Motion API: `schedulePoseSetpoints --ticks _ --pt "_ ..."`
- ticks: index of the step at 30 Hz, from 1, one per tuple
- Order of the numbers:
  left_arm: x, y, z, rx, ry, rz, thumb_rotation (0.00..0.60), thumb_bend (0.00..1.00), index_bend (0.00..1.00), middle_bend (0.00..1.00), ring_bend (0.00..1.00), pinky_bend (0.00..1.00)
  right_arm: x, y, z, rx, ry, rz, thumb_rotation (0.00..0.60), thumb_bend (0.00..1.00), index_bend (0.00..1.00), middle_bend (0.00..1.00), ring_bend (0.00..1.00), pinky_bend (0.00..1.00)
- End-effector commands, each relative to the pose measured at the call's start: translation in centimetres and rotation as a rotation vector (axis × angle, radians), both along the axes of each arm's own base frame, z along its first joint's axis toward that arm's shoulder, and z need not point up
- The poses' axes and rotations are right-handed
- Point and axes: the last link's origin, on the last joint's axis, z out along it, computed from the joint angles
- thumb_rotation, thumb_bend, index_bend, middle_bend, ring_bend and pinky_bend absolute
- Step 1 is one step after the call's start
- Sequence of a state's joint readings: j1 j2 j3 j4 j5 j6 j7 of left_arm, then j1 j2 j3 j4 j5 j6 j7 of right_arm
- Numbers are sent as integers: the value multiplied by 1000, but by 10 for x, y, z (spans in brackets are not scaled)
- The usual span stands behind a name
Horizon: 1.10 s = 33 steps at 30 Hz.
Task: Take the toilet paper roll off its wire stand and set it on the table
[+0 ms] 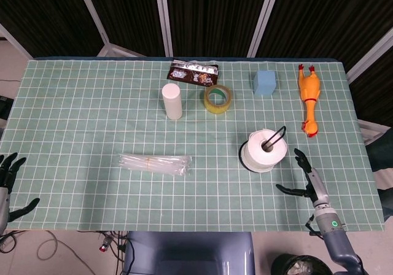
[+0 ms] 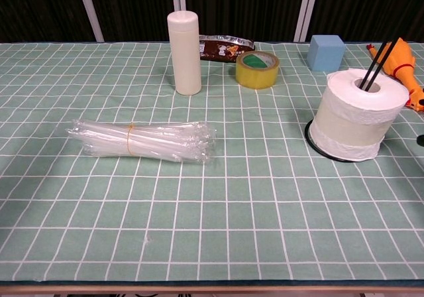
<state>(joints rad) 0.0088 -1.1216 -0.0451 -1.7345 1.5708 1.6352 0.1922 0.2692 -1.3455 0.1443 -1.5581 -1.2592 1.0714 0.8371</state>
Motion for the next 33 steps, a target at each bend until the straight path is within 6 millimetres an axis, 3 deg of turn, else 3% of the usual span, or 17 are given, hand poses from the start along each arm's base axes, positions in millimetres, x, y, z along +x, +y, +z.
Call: schedulePoseSetpoints --ticks 1,15,24,26,33 --pt "0 0 -1 -6 -1 0 600 44 141 46 0 0 -7 -4 -18 -62 -35 -14 600 0 0 0 0 0" --pt "0 0 -2 -12 10 9 600 44 141 45 0 0 -18 -9 -75 -194 -57 -1 600 0 0 0 0 0" --pt "0 0 -3 -10 14 13 600 44 141 45 0 0 -4 -20 -87 -197 -50 10 600 0 0 0 0 0" --pt "0 0 -3 -9 15 12 600 44 141 45 0 0 6 -37 -89 -196 -48 6 600 0 0 0 0 0" --pt "-1 0 -1 -4 12 16 600 44 141 45 0 0 13 -50 -92 -168 -47 -35 600 0 0 0 0 0"
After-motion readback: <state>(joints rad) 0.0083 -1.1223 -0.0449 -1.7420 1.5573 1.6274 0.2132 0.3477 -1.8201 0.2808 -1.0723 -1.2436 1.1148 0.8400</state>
